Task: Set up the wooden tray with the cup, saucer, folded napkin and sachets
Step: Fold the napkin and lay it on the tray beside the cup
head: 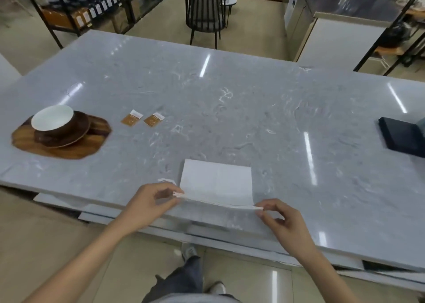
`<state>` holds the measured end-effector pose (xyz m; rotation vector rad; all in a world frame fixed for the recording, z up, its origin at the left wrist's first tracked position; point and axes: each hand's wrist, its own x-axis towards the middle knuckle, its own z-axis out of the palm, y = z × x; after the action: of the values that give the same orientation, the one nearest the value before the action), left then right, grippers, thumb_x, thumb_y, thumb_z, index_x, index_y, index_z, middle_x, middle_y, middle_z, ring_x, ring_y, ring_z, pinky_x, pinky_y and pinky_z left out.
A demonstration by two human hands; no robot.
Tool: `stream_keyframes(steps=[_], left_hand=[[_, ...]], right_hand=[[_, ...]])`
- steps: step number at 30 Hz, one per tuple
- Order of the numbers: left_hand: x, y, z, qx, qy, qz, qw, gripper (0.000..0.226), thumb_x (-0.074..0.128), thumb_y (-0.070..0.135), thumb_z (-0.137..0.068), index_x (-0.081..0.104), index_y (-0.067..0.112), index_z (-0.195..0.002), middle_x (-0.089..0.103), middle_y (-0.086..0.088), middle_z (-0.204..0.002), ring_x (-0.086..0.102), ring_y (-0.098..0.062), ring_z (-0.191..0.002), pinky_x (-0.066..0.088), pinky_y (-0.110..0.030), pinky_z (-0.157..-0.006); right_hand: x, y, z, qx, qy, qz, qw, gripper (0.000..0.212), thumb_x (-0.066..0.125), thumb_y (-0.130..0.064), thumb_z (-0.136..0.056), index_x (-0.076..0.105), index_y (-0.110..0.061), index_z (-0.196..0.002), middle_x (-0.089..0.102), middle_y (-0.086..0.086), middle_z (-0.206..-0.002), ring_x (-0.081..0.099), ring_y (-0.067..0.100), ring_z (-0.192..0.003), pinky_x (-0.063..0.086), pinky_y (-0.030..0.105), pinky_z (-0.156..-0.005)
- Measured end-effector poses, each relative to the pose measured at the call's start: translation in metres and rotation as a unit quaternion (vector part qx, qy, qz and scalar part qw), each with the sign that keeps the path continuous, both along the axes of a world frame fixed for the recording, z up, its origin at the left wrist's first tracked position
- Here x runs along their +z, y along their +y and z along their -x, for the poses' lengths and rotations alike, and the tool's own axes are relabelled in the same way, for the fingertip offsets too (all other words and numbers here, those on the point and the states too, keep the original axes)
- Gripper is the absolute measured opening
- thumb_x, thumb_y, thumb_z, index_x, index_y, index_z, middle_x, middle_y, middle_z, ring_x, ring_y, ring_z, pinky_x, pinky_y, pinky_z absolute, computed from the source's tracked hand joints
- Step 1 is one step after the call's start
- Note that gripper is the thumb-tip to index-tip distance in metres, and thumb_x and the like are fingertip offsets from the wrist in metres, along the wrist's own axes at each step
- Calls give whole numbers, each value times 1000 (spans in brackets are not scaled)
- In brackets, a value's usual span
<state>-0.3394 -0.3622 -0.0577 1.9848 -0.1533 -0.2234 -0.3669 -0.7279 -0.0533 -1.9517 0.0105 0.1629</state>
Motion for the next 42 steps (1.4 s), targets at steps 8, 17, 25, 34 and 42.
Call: stream_keyframes(steps=[8,17,25,34,42], left_hand=[[-8,-23,-73,128,5,29,991,20,75,18,-89,74,33,-102,77,10,-96,73,-6,-88,59,-28,-79],[-35,-30,-103,156,12,-76,985,20,77,19,-86,72,23,-105,75,8,-92,71,-3,-80,55,-23,-72],[-41,-36,-99,168,-30,-130,977,26,73,20,-88,65,21,-112,67,4,-98,64,-2,-76,52,-26,-74],[-44,-97,-80,-29,-207,-339,917,57,32,37,-103,44,7,-149,41,-8,-158,26,-27,-152,27,-45,-123],[-64,-76,-87,-69,-140,-446,882,70,19,50,-103,6,12,-161,5,-1,-170,0,-15,-157,11,-42,-127]], right_hand=[[-9,14,-82,-70,-35,-11,997,19,70,-21,-96,69,-27,-114,75,2,-96,73,16,-90,61,36,-78],[-50,24,-118,-116,4,88,989,24,69,-25,-95,68,-21,-118,73,-9,-90,68,-4,-82,51,6,-69],[-48,33,-114,-165,6,106,980,25,69,-27,-95,64,-23,-118,70,-7,-95,66,0,-83,60,33,-83],[-58,85,-97,55,-184,385,903,54,35,-42,-106,36,-20,-155,33,7,-164,30,23,-151,33,41,-118],[-82,71,-103,88,-131,439,884,63,20,-48,-107,14,-21,-163,15,-4,-171,8,14,-158,15,46,-127]])
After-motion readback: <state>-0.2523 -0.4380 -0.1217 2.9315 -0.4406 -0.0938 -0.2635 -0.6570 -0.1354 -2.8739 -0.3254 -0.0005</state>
